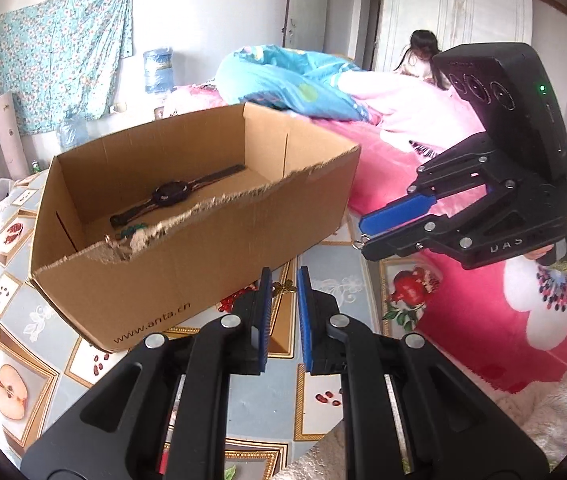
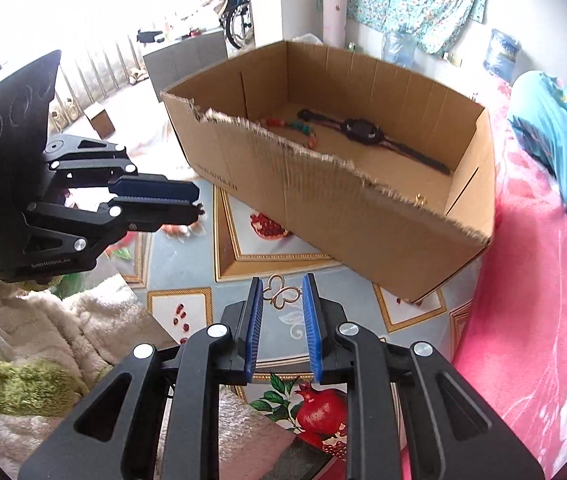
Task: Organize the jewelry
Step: 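Lift the gold knot charm with the right gripper and carry it over the box, then open the right gripper to drop the gold charm into the box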
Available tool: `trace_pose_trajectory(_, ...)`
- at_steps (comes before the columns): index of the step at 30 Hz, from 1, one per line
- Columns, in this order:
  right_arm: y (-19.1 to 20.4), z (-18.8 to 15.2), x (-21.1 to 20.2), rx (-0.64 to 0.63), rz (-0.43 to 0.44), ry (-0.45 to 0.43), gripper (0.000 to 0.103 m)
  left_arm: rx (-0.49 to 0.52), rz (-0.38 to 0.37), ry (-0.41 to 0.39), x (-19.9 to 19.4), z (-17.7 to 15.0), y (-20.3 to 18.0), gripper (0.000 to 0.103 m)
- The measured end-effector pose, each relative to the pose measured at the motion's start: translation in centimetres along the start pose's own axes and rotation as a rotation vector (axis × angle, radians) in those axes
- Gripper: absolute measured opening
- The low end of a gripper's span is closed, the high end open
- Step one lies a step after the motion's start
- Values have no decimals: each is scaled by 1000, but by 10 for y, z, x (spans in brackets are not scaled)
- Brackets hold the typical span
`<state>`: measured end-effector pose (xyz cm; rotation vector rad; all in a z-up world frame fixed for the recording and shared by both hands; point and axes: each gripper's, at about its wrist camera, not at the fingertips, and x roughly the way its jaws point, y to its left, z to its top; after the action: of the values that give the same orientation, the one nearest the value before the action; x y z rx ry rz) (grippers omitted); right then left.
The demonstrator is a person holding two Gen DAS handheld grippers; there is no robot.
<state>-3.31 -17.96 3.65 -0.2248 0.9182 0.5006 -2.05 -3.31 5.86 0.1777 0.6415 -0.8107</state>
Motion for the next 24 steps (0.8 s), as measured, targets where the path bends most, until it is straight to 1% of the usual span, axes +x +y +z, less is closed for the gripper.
trace_pose_trajectory(3, -1, 17, -29, -10, -4, -80, 20, -23, -30, -50, -21, 22, 9, 12)
trace_pose_trajectory(6, -10, 39, -46, -13, -4, -139, 20, -56, -42, -83, -32, 47, 24, 12)
trace_pose_trajectory(7, -14, 47, -49, -14, -5, -148, 20, -64, -41, -86, -33, 55, 31, 12)
trace_pose_trajectory(9, -29, 64, -44, -7, 4, -141, 20, -55, -5, -61, -24, 74, 41, 12)
trace_pose_trajectory(11, -42, 81, -33, 6, 32, -103, 20, -42, 29, -12, -9, 94, 51, 11)
trace_pose_trajectory(14, -62, 102, -6, 26, 66, -10, 20, -46, 5, 104, 29, 125, 70, 12)
trace_pose_trajectory(17, -73, 113, 27, 34, 80, 100, 20, -51, -4, 253, 81, 150, 85, 11)
trace_pose_trajectory(21, -79, 113, 64, 37, 88, 217, 20, -60, -22, 432, 143, 166, 99, 11)
trace_pose_trajectory(24, -82, 110, 81, 28, 87, 270, 20, -58, -20, 522, 176, 167, 102, 11)
